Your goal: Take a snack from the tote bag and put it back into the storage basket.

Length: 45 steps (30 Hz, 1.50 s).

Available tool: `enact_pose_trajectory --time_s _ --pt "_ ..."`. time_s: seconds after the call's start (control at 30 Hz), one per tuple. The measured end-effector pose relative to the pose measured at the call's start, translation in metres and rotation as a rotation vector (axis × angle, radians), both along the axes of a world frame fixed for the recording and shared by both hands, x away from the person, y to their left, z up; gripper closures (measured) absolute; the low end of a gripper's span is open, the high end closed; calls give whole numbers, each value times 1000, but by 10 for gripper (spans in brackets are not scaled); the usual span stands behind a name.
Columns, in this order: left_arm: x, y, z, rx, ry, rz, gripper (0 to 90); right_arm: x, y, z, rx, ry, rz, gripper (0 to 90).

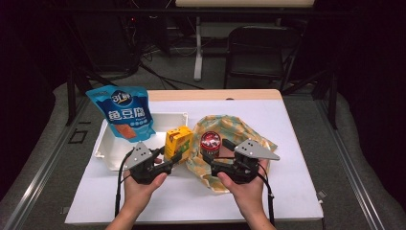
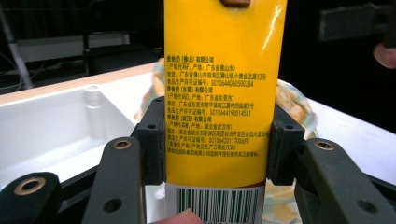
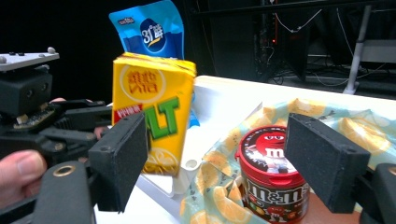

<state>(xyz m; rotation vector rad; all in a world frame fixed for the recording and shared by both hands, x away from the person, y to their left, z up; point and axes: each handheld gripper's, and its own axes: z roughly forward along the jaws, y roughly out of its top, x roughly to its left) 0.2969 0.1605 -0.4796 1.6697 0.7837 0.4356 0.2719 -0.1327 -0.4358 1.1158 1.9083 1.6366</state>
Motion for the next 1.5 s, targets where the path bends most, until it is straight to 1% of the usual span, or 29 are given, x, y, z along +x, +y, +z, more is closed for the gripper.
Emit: enact_pose_trajectory --time_s 0.23,0.3,0.33,0.43,0.53,0.63,0.67,0.7,0.8,0.87,0.9,0.97,1.03,1.13,1.2,1.23,1.27,1.33,1.37,1.4,1.5 --pt "6 22 -1 -42 -7 68 518 3 -6 -3 1 4 -26 226" --pt "8 27 -4 -47 -8 88 519 4 -8 -3 -4 7 -30 228" --pt "9 29 -6 -44 -6 95 519 4 -8 -4 3 7 -37 230" --pt "14 34 -14 -55 3 116 519 5 -10 -5 -1 10 -41 232" --pt "19 36 -25 -42 13 136 519 7 -11 -8 -6 13 -47 234" --pt "25 38 -36 -30 39 161 520 8 -12 -10 -10 22 -52 235" --pt "27 39 -39 -31 47 164 520 9 -12 -11 -4 22 -55 235" --pt "28 39 -41 -31 52 169 520 9 -12 -12 -10 24 -55 235" --pt "34 38 -47 -15 54 188 520 11 -13 -13 -13 30 -58 238" --pt "39 39 -51 -21 70 197 520 11 -14 -15 -11 33 -64 239" --pt "41 38 -53 -19 71 205 520 11 -14 -15 -15 34 -66 239" --pt "45 37 -57 -14 84 209 520 12 -14 -16 -15 33 -68 239" --pt "48 35 -61 1 101 216 520 12 -15 -16 -15 35 -71 240" --pt "51 34 -67 17 121 212 520 13 -17 -17 -12 36 -83 242" --pt "52 33 -71 38 141 205 519 13 -18 -18 -6 37 -90 242" --pt "51 32 -73 38 145 205 519 13 -19 -18 -15 38 -89 243" --pt "52 32 -75 42 156 201 519 14 -19 -19 -14 40 -94 244" --pt "51 30 -78 64 174 206 518 14 -20 -20 -19 42 -93 244" --pt "49 30 -81 61 165 206 518 14 -20 -20 -18 42 -96 246" --pt "48 30 -80 61 168 202 518 14 -20 -20 -16 38 -101 246" --pt "46 29 -79 83 170 198 516 15 -21 -21 -19 37 -105 248"
